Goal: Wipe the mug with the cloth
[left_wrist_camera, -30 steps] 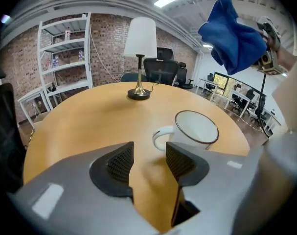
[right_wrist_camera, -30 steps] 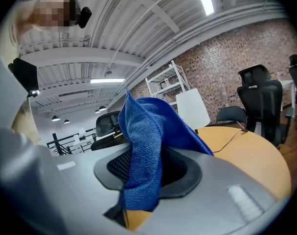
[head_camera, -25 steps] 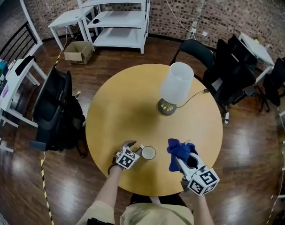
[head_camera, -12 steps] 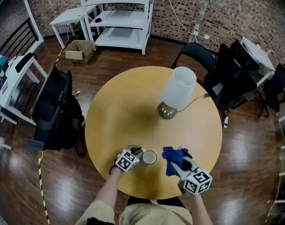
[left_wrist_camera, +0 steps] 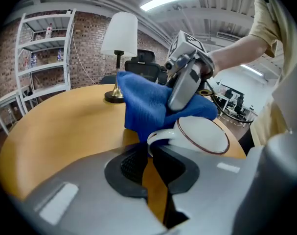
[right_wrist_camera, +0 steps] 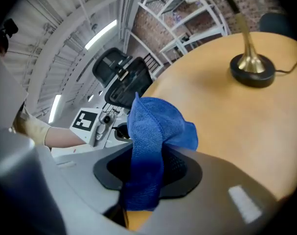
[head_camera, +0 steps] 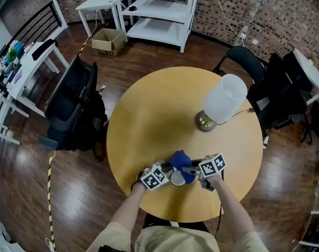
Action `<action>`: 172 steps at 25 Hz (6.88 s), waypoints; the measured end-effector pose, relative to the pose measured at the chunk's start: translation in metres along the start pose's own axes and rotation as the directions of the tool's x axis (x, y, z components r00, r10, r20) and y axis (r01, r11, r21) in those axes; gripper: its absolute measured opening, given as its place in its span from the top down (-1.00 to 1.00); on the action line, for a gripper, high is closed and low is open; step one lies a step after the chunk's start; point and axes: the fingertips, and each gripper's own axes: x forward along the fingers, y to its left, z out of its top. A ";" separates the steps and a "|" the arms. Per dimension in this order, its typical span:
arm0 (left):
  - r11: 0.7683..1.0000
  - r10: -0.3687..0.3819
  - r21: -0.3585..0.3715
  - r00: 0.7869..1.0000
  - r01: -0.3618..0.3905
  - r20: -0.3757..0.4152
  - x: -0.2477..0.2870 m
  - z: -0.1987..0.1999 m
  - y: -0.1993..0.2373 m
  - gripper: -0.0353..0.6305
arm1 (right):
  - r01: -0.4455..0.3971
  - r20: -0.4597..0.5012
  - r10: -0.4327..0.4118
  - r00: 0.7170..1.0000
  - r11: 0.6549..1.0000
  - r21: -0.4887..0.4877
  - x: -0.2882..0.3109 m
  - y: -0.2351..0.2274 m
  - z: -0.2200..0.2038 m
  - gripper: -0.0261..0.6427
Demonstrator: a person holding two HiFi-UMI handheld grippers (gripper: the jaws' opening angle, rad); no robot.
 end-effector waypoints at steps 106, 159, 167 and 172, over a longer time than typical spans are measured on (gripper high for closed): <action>0.954 0.152 -0.219 0.961 -0.203 -0.230 -0.046 0.005 -0.003 0.00 | 0.078 0.435 -0.184 0.881 0.965 0.250 -0.008 0.018 -0.060 0.56; 0.389 0.026 -0.884 0.962 -0.260 -0.271 -0.051 -0.085 0.008 0.80 | 0.092 0.642 -0.235 0.730 0.964 0.248 -0.023 0.025 -0.052 0.59; 0.376 -0.153 -0.917 0.967 -0.132 -0.202 -0.046 -0.095 0.012 0.78 | -0.161 0.599 0.158 0.785 0.986 -0.049 0.017 0.082 -0.031 0.58; 0.415 -0.185 -0.901 0.957 -0.130 -0.223 -0.048 -0.098 0.017 0.76 | -0.065 0.523 0.074 0.849 0.997 -0.034 0.040 0.064 -0.037 0.58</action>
